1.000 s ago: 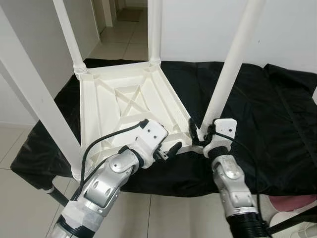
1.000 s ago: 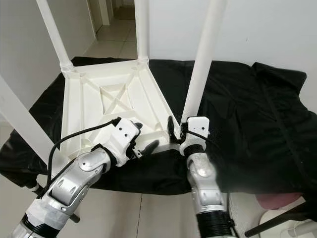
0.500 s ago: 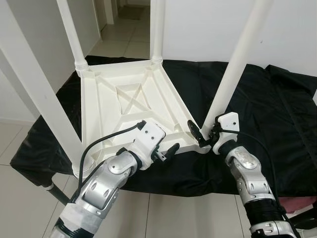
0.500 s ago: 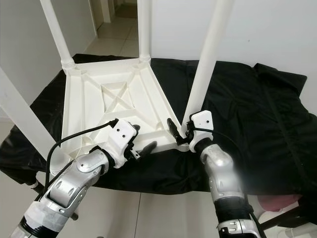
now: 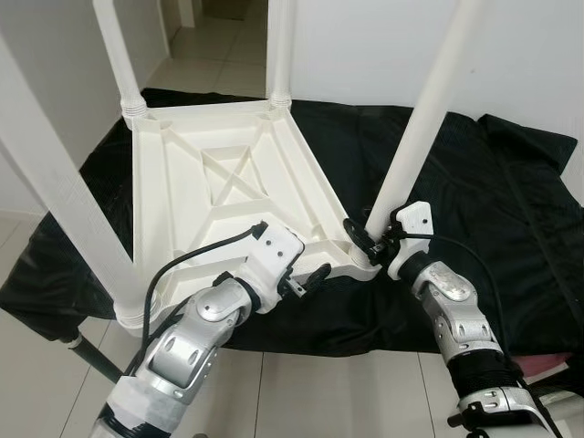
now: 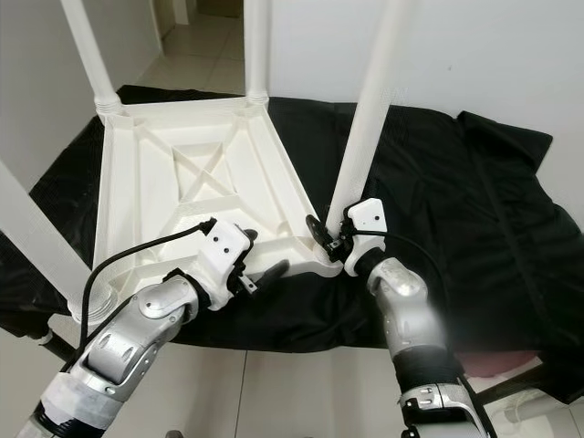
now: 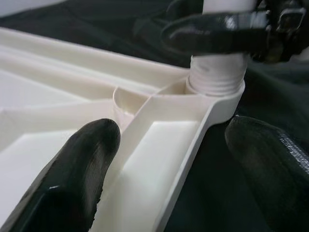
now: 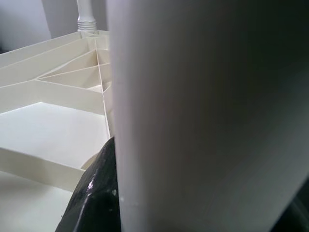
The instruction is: Building children table
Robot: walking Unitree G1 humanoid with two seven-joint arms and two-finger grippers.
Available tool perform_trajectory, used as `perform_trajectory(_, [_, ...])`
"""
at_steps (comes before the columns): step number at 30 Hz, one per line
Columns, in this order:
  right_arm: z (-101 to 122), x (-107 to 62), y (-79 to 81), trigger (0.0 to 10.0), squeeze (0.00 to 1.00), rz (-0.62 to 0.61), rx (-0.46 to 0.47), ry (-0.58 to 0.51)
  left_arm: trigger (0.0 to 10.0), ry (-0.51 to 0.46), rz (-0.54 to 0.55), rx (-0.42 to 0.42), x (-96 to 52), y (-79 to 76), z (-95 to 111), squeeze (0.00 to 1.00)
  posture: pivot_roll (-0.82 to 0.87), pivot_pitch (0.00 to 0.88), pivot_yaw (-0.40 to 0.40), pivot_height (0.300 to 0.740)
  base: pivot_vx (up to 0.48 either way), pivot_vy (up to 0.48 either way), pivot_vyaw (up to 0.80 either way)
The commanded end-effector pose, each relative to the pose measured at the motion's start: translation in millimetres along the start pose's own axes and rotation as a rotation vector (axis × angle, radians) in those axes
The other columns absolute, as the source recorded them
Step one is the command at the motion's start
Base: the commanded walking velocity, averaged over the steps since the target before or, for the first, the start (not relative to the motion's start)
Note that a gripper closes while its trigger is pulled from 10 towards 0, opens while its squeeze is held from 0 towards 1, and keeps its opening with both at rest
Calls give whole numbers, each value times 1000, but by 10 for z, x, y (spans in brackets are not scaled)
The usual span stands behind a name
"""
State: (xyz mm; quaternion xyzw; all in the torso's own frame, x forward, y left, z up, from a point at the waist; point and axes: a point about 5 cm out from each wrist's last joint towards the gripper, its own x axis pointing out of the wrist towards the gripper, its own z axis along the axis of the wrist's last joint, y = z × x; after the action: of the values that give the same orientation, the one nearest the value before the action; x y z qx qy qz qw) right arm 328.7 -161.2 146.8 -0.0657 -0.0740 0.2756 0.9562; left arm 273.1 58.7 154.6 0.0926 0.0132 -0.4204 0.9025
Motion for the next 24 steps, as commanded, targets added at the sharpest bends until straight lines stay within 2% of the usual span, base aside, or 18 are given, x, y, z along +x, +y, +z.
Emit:
perform_trajectory(1, [-136, -18, 74, 0, 0, 46, 16, 60, 10000, 10, -64, -17, -24, -35, -19, 0, 20, 71, -59, 740, 0, 0, 0])
perform_trajectory(2, [-136, -26, 62, 0, 0, 36, 22, 58, 10000, 13, -67, -16, -29, -45, -26, 0, 19, 70, -59, 740, 0, 0, 0])
perform_trajectory(3, [-133, -33, 39, 10000, 0, 5, 32, 57, 10000, 15, -66, -9, -25, -61, -34, 0, 17, 68, -56, 740, 0, 0, 0])
perform_trajectory(4, [-104, -39, -8, 10000, 0, -71, 55, 38, 10000, 18, -70, -6, -14, -92, -41, 0, 18, 68, -55, 740, 0, 0, 0])
perform_trajectory(6, [-95, -39, -19, 10000, 0, -93, 66, 34, 10000, 16, -73, -9, -11, -99, -41, 0, 18, 68, -55, 740, 0, 0, 0])
perform_trajectory(9, [-70, -29, -3, 10000, 0, -169, 66, 30, 10000, 25, -19, -18, 19, -53, -64, 0, 15, 70, -53, 740, 0, 0, 0])
perform_trajectory(11, [-70, -29, -3, 10000, 0, -169, 66, 30, 10000, 25, -19, -18, 19, -53, -64, 0, 15, 70, -53, 740, 0, 0, 0])
perform_trajectory(14, [-67, -40, 57, 10000, 0, -300, 63, 31, 10000, 24, 18, -19, 13, -30, -68, 0, 13, 79, -50, 740, 0, 0, 0])
perform_trajectory(19, [-85, -45, 101, 10000, 0, -366, 98, 28, 10000, 11, 14, 9, 6, -40, -53, 0, 9, 79, -49, 740, 0, 0, 0])
perform_trajectory(24, [-155, -81, 252, 10000, 0, -580, 126, 72, 10000, 4, 19, 32, 27, -29, -38, 0, 0, 76, -59, 740, 0, 0, 0])
